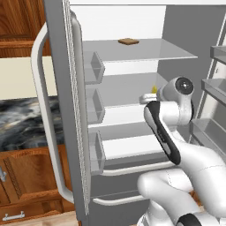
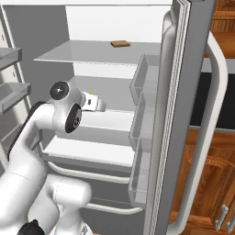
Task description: Take the lemon wedge from the fridge and place it on the plate with fish on the dining counter.
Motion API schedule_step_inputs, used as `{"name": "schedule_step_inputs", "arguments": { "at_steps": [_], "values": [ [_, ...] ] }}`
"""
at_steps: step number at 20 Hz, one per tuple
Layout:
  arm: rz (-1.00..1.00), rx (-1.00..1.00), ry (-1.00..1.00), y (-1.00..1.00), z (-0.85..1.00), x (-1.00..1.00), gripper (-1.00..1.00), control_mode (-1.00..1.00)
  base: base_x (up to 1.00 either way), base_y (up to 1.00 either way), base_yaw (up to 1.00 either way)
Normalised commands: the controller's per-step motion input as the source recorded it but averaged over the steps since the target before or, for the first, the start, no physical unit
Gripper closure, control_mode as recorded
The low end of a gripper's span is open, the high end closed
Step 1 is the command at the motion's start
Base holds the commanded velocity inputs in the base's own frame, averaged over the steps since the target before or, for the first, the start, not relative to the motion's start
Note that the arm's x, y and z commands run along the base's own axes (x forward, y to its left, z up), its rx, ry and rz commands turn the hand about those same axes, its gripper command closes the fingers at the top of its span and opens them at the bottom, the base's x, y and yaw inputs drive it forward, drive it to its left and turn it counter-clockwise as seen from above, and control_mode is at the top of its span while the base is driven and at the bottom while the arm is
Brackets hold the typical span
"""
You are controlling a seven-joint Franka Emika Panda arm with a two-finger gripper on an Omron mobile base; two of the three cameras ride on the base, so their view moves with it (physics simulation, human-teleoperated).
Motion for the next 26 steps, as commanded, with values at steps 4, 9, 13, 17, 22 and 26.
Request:
{"name": "schedule_step_inputs", "arguments": {
  "at_steps": [4, 9, 13, 17, 22, 26],
  "values": [
    [0.00, 0.00, 0.01, 0.00, -0.02, -0.32, 1.00, 1.00, -0.25, 0.00, 0.00],
    [0.00, 0.00, 0.00, 0.00, 0.00, 0.00, 1.00, 1.00, -1.00, -0.10, 0.08],
    [0.00, 0.00, 0.00, 0.00, 0.00, 0.00, 1.00, 1.00, -1.00, -0.03, 0.38],
    [0.00, 0.00, 0.00, 0.00, 0.00, 0.00, 1.00, 1.00, -0.73, -0.03, 0.70],
    [0.00, 0.00, 0.00, 0.00, 0.00, 0.00, 1.00, 1.00, -0.24, 0.00, 0.92],
    [0.00, 0.00, 0.00, 0.00, 0.00, 0.00, 1.00, 1.00, -0.16, 0.00, 0.93]
  ]
}}
